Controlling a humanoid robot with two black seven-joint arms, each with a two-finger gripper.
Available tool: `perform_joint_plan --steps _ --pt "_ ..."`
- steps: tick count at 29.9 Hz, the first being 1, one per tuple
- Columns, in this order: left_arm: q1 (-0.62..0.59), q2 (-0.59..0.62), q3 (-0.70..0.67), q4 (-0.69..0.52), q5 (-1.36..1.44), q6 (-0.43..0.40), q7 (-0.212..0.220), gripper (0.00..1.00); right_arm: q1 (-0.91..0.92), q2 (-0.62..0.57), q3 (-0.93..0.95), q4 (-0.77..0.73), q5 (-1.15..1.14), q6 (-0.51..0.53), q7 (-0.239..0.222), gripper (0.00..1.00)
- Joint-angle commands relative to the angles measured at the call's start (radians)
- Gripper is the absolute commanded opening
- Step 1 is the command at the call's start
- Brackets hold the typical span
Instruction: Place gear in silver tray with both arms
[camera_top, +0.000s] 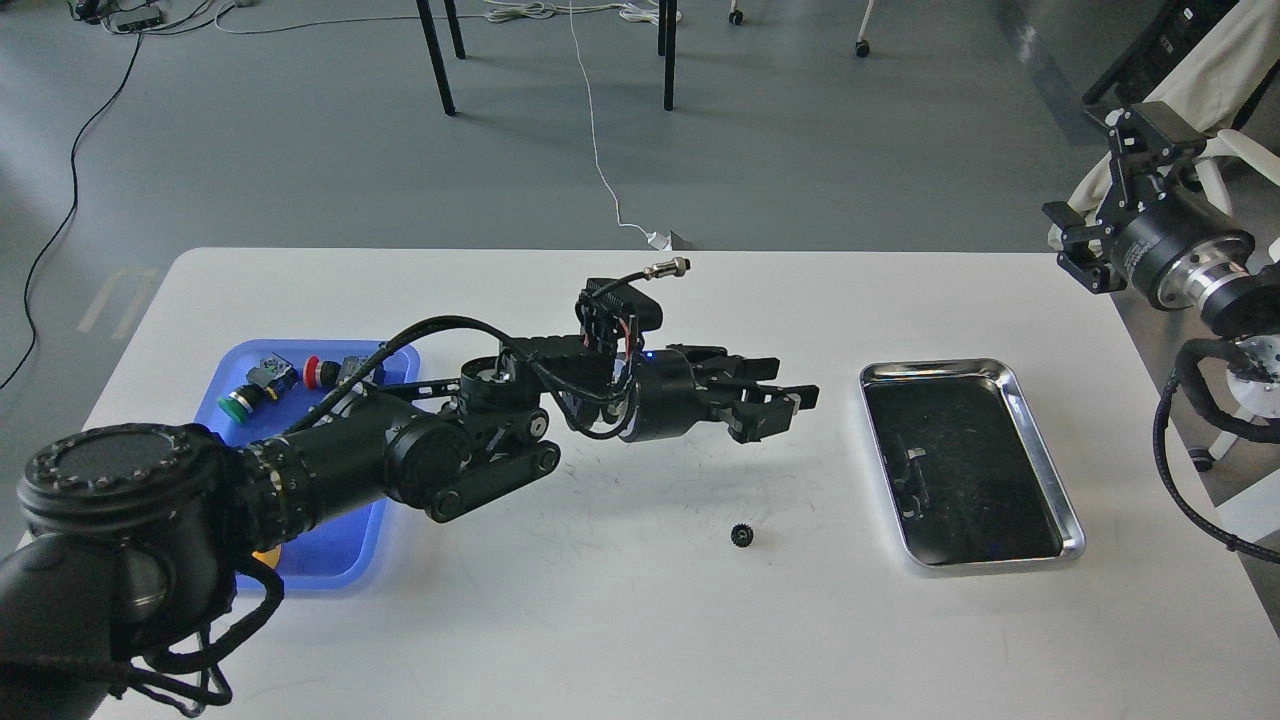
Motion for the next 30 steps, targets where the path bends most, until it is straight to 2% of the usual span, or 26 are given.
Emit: perform_joint_plan --steps 1,7,11,14,16,22,27,30 --pt "-0.039 0.02 -0.075 0.001 -0.08 0.003 0.0 0.83 0.004 -0.009 0.023 0.015 -0.001 0.001 0.002 0.99" --pt "-0.055 0.161 -0.13 0.0 -0.26 0.009 0.0 0.88 0.004 -0.037 0.03 0.058 -0.004 0.01 0.008 0.99" --pt "-0.055 0.235 -0.135 0.0 -0.384 0.064 0.0 0.92 0.013 -0.035 0.02 0.065 -0.004 0.011 0.006 0.98" --pt "-0.055 0.29 -0.136 0.003 -0.478 0.072 0.0 0.93 0.014 -0.04 0.018 0.068 -0.004 0.016 0.006 0.98" --pt "-0.055 0.328 -0.136 0.0 -0.554 0.072 0.0 0.98 0.014 -0.046 0.015 0.076 -0.007 0.022 0.008 0.97" --pt "-0.052 0.429 -0.139 0.0 -0.729 0.127 0.0 0.98 0.014 -0.104 -0.016 0.107 -0.029 0.179 0.011 0.99" --pt "-0.039 0.482 -0.141 0.001 -0.768 0.115 0.0 0.98 0.092 -0.173 -0.164 0.139 -0.09 0.278 -0.003 0.99" --pt "-0.029 0.52 -0.142 -0.002 -0.847 0.05 0.0 0.98 0.177 -0.186 -0.267 0.148 -0.102 0.321 -0.004 0.99"
